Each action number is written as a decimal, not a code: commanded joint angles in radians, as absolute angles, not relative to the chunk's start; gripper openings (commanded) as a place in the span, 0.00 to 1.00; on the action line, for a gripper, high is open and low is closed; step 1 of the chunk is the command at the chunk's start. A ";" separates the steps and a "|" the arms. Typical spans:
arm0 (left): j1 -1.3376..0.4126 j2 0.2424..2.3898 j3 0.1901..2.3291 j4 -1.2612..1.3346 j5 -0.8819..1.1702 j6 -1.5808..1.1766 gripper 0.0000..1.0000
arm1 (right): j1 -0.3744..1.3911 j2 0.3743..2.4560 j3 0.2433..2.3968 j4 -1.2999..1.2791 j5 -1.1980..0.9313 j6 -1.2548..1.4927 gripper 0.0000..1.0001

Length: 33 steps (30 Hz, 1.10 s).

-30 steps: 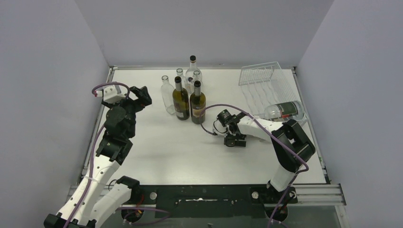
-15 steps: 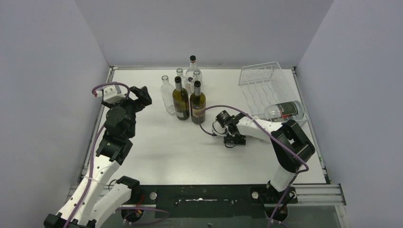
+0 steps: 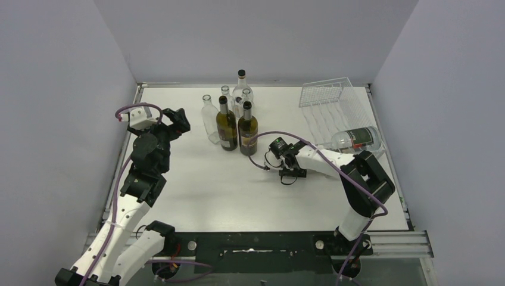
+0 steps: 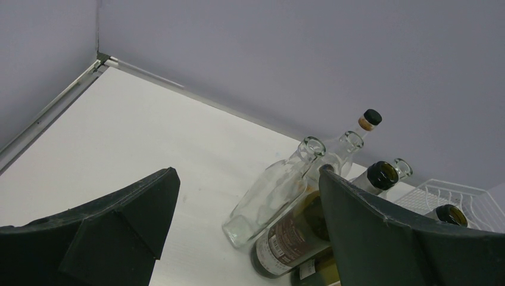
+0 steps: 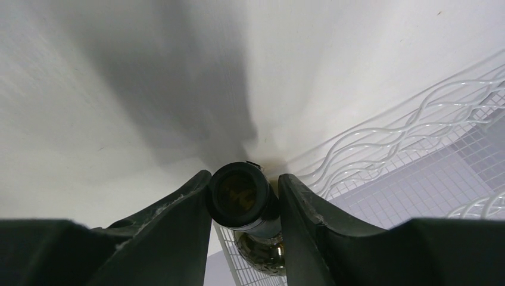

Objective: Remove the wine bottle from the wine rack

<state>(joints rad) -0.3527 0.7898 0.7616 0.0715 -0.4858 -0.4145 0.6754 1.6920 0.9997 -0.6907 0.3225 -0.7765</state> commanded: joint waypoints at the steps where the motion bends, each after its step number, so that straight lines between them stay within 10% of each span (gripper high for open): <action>1: -0.356 0.782 0.775 0.124 -0.486 -0.411 0.89 | 0.700 1.657 1.051 -0.707 0.323 -0.746 0.24; 33: -0.355 0.785 0.775 0.121 -0.488 -0.414 0.89 | 1.048 1.687 1.308 -0.654 0.188 -0.544 0.00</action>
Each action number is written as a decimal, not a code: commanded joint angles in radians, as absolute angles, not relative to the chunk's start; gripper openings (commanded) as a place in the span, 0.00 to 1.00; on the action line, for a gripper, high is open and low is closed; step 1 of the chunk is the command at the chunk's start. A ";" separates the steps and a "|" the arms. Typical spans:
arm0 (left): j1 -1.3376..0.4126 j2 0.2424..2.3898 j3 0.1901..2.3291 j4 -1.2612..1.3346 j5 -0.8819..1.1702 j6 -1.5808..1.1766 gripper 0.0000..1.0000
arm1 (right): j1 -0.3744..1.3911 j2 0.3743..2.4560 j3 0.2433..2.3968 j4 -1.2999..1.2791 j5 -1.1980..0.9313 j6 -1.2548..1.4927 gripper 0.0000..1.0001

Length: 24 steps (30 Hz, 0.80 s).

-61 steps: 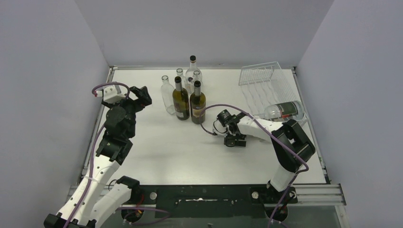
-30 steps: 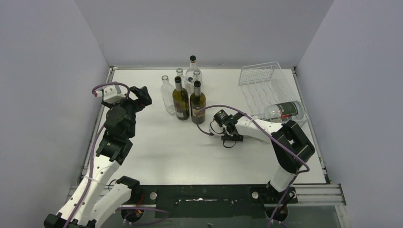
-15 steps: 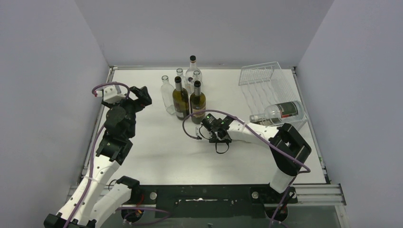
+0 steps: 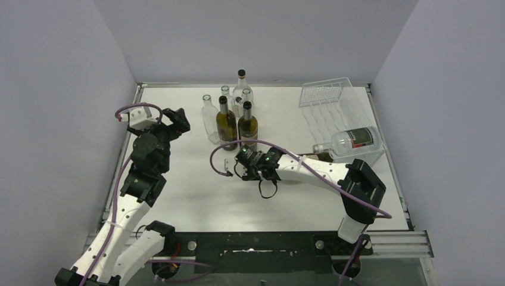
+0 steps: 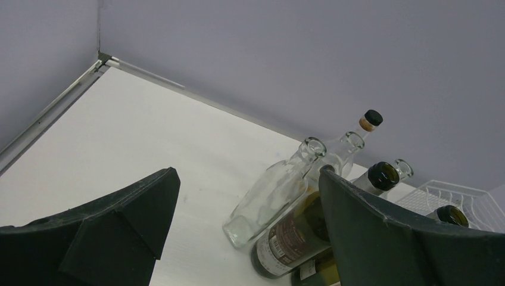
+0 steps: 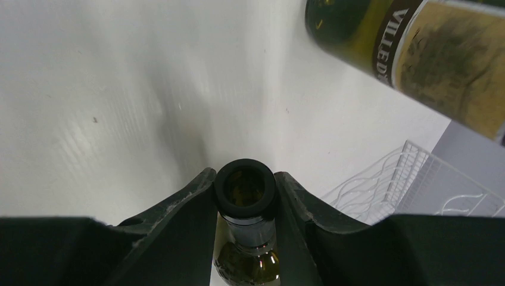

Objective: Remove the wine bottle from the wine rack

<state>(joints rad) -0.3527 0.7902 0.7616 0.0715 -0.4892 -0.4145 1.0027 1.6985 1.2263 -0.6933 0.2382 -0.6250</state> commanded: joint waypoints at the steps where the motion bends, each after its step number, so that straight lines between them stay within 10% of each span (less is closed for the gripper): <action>1: -0.354 0.785 0.775 0.121 -0.488 -0.414 0.89 | 1.061 1.691 1.328 -0.649 0.178 -0.533 0.00; 24: -0.341 0.802 0.772 0.123 -0.488 -0.416 0.88 | 1.121 1.609 1.476 -0.425 -0.085 -0.513 0.00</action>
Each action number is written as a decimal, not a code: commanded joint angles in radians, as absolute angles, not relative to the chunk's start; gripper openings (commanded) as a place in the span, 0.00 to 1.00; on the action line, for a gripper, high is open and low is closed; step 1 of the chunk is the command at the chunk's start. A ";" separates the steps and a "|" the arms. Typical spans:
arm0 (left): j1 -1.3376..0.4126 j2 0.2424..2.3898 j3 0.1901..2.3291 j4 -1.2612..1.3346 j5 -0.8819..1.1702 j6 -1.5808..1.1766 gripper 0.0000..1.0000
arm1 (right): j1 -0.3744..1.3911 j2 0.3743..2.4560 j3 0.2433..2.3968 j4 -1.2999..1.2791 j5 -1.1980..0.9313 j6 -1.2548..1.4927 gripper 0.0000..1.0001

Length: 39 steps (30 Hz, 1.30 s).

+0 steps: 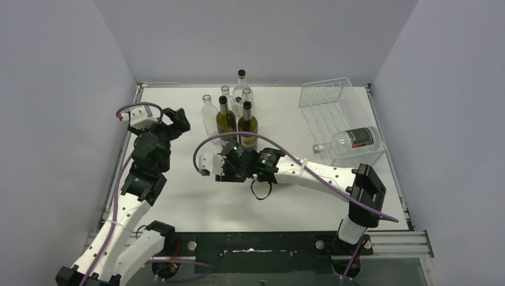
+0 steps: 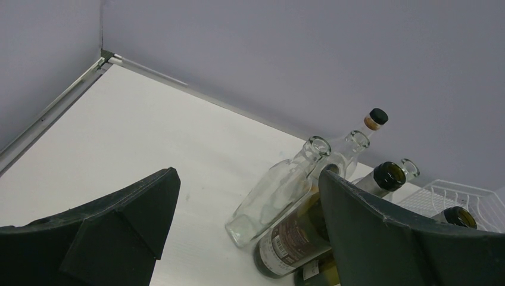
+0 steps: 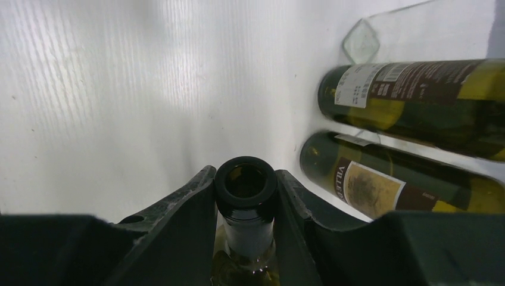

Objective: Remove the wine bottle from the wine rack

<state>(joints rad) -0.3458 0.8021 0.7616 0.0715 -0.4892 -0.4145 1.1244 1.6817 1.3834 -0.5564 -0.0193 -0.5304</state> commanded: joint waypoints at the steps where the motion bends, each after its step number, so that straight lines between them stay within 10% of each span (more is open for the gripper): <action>1: -0.340 0.802 0.772 0.123 -0.488 -0.416 0.89 | 1.121 1.612 1.486 -0.427 -0.081 -0.513 0.00; 39: -0.337 0.790 0.775 0.120 -0.484 -0.419 0.88 | 0.920 1.565 1.480 -0.097 -0.363 -0.242 0.00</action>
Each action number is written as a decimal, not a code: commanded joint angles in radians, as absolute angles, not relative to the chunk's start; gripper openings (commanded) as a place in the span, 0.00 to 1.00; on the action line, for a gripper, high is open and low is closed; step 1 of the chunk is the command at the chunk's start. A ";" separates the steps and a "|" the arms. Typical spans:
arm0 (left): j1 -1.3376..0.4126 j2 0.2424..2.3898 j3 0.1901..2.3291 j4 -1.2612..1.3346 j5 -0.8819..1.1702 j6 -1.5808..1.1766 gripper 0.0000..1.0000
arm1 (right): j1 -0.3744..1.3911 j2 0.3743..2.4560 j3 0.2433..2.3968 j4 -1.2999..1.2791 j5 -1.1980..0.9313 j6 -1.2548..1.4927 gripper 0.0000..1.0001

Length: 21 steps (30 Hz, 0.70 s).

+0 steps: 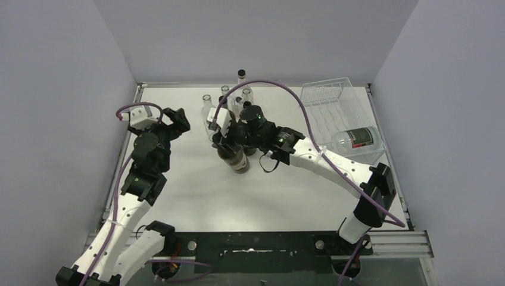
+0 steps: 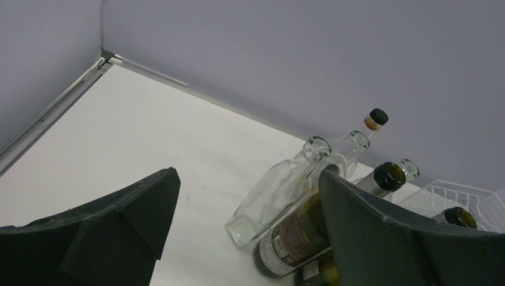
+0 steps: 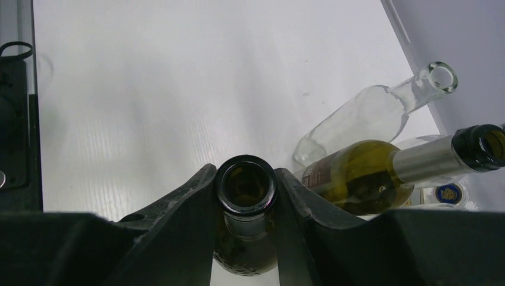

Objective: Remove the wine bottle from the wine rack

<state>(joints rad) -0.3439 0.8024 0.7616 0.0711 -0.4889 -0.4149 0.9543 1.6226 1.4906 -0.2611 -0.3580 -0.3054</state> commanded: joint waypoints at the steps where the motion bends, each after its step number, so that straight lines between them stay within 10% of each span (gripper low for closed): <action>1: -0.337 0.790 0.775 0.120 -0.485 -0.419 0.88 | 0.913 1.561 1.471 -0.087 -0.357 -0.229 0.00; 21: -0.338 0.792 0.773 0.123 -0.476 -0.424 0.88 | 0.813 1.477 1.308 0.034 -0.307 -0.066 0.08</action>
